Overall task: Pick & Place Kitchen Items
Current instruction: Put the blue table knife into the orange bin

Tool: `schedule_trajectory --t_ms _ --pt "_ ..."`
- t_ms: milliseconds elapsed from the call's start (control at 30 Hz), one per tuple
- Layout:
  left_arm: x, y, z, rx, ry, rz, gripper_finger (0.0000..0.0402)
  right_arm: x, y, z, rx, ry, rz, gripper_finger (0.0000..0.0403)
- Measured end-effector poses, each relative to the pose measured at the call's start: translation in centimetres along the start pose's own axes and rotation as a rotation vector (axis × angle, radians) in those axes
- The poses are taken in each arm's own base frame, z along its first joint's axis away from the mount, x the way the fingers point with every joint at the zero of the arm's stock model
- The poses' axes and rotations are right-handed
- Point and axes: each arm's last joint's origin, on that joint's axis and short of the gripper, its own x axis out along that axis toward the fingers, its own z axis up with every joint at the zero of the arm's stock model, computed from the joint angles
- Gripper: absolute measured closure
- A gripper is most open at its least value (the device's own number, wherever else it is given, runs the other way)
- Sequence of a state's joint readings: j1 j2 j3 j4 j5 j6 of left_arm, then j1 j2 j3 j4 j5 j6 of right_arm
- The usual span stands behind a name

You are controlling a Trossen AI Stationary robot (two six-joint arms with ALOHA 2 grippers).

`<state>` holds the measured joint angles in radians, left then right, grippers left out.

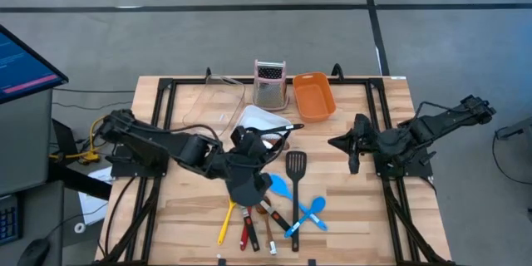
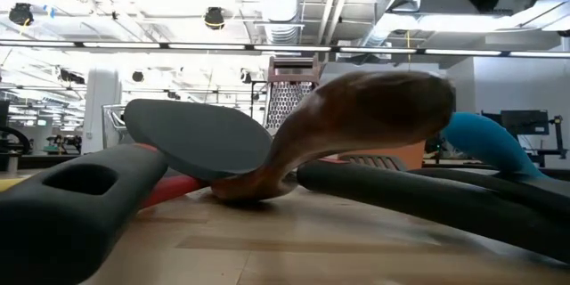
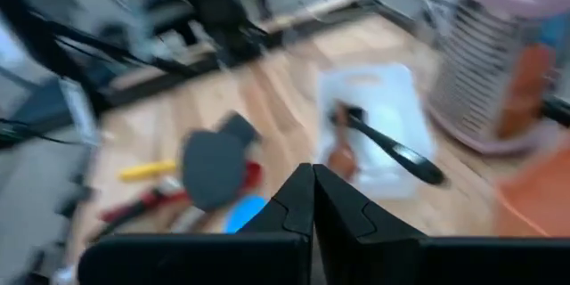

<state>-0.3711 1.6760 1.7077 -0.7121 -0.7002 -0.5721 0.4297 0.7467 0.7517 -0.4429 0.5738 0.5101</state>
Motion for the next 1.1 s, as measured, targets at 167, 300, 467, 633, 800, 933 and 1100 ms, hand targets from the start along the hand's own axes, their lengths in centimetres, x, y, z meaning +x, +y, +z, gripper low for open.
schedule_trajectory --t_ms 167,300,467,633,800,933,1100 --pt "0.6 0.3 0.9 0.014 -0.047 -0.008 0.0400 0.0 1.2 1.4 -0.016 -0.100 0.173 0.0403" --pt "0.7 0.1 2.0 0.015 -0.111 -0.070 0.0400 0.4 2.2 2.4 -0.020 -0.185 0.259 0.0403" --pt "0.9 0.1 2.7 0.023 -0.158 -0.081 0.0400 1.9 3.4 2.6 -0.004 -0.235 0.279 0.0403" --pt "1.7 0.3 1.9 0.026 -0.149 -0.068 0.0400 3.5 4.7 2.7 -0.043 -0.292 0.288 0.0392" --pt "2.9 0.2 0.4 0.002 -0.149 -0.069 0.0400 5.0 5.3 2.8 -0.018 -0.346 0.286 0.0334" --pt "3.6 0.0 -0.4 -0.025 -0.179 -0.085 0.0400 6.5 5.1 2.6 0.041 -0.335 0.255 0.0268" --pt "4.2 0.1 -1.0 -0.042 -0.195 -0.089 0.0400 8.1 4.9 2.2 0.100 -0.309 0.231 0.0194"
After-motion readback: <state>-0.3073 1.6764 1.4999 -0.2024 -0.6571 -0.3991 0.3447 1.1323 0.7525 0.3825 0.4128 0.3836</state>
